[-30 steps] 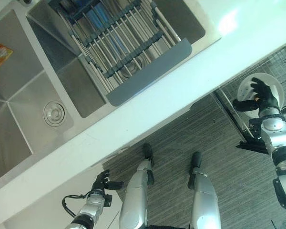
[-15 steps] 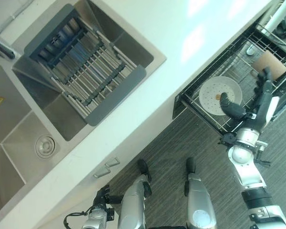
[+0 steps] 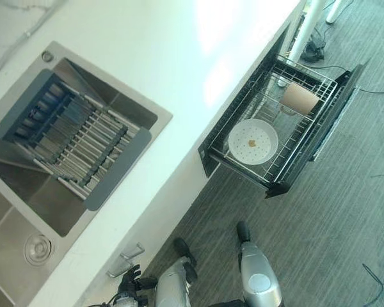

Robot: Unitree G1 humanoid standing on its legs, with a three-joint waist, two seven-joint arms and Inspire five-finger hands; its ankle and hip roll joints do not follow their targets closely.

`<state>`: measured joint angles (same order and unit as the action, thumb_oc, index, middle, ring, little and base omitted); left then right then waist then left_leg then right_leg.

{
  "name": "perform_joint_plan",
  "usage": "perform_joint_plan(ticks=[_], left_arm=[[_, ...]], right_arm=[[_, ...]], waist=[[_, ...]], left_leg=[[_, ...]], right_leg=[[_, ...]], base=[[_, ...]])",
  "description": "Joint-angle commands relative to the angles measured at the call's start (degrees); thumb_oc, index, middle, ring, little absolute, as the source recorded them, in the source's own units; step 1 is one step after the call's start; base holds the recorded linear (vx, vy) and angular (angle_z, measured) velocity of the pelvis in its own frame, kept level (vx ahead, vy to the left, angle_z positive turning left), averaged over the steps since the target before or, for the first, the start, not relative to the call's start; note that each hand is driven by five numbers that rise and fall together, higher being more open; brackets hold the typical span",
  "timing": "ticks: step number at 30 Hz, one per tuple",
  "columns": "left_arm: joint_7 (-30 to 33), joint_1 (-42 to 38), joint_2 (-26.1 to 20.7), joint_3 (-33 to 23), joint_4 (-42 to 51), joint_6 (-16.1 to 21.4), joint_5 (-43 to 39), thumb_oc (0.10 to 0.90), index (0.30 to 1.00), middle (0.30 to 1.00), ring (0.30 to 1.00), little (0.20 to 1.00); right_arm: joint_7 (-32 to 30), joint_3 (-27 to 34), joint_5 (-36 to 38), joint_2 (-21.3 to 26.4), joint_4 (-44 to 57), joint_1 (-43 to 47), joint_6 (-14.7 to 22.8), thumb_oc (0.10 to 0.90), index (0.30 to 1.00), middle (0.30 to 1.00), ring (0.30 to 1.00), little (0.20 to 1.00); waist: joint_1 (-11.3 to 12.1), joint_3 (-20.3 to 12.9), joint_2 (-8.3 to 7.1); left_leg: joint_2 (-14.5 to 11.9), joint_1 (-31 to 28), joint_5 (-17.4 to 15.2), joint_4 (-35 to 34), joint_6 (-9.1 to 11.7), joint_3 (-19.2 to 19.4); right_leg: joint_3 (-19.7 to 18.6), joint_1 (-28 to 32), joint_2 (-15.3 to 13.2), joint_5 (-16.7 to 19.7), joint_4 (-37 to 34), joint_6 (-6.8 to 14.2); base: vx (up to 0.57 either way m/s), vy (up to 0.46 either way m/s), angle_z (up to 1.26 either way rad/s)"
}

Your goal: Place the dishes in the dishwasher.

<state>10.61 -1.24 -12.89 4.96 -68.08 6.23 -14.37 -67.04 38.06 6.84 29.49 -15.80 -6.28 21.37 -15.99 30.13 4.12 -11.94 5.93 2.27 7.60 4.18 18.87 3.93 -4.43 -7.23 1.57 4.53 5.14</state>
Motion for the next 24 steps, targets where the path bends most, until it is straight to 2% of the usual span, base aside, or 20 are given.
perform_joint_plan(ticks=[1,4,5,7,10,12,13,17,24], left_arm=[[-0.29,1.08,-2.92,1.59,-3.66,1.09,2.57,0.8,0.9,0.9,0.9,0.9],[0.07,-0.49,-3.56,3.52,-4.56,0.81,1.67,0.8,0.9,0.9,0.9,0.9],[0.12,-0.72,-3.7,3.88,-4.44,0.47,1.44,0.8,0.9,0.9,0.9,0.9],[0.25,-1.47,-4.34,5.39,-3.79,-0.41,0.7,0.8,0.9,0.9,0.9,0.9],[0.25,-2.26,-5.38,6.58,-2.72,-1.65,-1.17,0.8,0.9,0.9,0.9,0.9],[1.23,-2.34,-5.94,5.92,-0.14,-2.69,-3.9,0.8,0.9,0.9,0.9,0.9],[1.89,-1.92,-6.23,5.02,0.44,-3.25,-4.49,0.8,0.9,0.9,0.9,0.9],[3.03,-0.6,-6.64,3.17,1.4,-4.61,-4.38,0.8,0.9,0.9,0.9,0.9],[3.03,1.3,-6.44,2.79,1.64,-3.48,-2.66,0.8,0.9,0.9,0.9,0.9]], right_arm=[[-3.14,3.04,2.79,5.37,-5.46,1.28,1.09,0.8,0.9,0.9,0.9,0.9],[1.16,2.35,9.17,7.2,-17.98,2.13,2.36,0.8,0.9,0.9,0.9,0.9],[2.14,2.03,9.2,7.4,-19.87,2.17,2.24,0.8,0.9,0.9,0.9,0.9],[4.58,-0.9,5.69,8.99,-24.97,3.34,-0.45,0.8,0.9,0.9,0.9,0.9],[6.33,-9.13,-1.0,13.2,-30.16,8.35,-4.31,0.8,0.9,0.9,0.9,0.9],[6.82,-14.84,-6.8,16.66,-28.5,12.72,-6.24,0.8,0.9,0.9,0.9,0.9],[6.71,-17.26,-9.05,16.89,-27.98,14.19,-6.03,0.8,0.9,0.9,0.9,0.9],[7.09,-22.66,-12.4,16.26,-27.46,16.43,-6.33,0.8,0.9,0.9,0.9,0.9],[9.68,-29.08,-17.01,17.38,-28.26,21.18,-6.65,0.8,0.9,0.9,0.9,0.9]], waist=[[0.37,-5.67,-1.11],[0.96,-5.83,-1.13],[1.08,-5.8,-1.09],[1.98,-5.43,-0.74],[4.16,-3.91,0.44],[6.35,-1.56,0.0],[7.57,-0.43,-0.3],[9.69,-0.34,-0.58],[12.75,-0.34,-0.15]], left_leg=[[-5.97,-0.54,-13.8,9.59,0.67,-1.16],[-6.41,-0.35,-13.41,9.59,1.08,-1.19],[-6.48,-0.32,-13.34,9.59,1.12,-1.23],[-6.48,0.16,-13.06,9.59,1.02,-1.76],[-5.37,1.67,-12.04,9.59,0.58,-3.4],[-2.0,3.01,-11.04,9.59,-0.98,-4.46],[-0.82,4.16,-10.9,10.47,-1.48,-5.65],[0.17,8.18,-11.84,13.52,-2.31,-7.61],[1.15,12.98,-12.28,16.79,-2.86,-9.64]], right_leg=[[0.92,-5.22,-3.5,-12.54,12.65,0.31],[1.5,-5.2,-3.33,-12.45,12.65,-0.05],[1.59,-5.15,-3.29,-12.45,12.65,-0.12],[2.38,-5.17,-3.29,-12.53,12.65,-0.48],[3.79,-6.44,-3.5,-12.75,13.91,-1.38],[3.88,-11.18,-5.13,-15.47,22.4,-2.7],[4.09,-12.46,-5.68,-17.15,26.26,-3.4],[5.13,-16.05,-6.18,-19.89,32.18,-4.35],[6.68,-20.01,-6.67,-22.45,38.13,-5.66]], base=[[0.09,-0.107,-0.1],[0.02,-0.083,-0.02],[0.01,-0.103,-0.04],[-0.01,-0.1,0.01],[-0.02,-0.096,0.23],[-0.09,-0.129,0.22],[-0.08,-0.105,0.38],[-0.01,-0.083,0.56],[0.02,-0.052,0.2]])
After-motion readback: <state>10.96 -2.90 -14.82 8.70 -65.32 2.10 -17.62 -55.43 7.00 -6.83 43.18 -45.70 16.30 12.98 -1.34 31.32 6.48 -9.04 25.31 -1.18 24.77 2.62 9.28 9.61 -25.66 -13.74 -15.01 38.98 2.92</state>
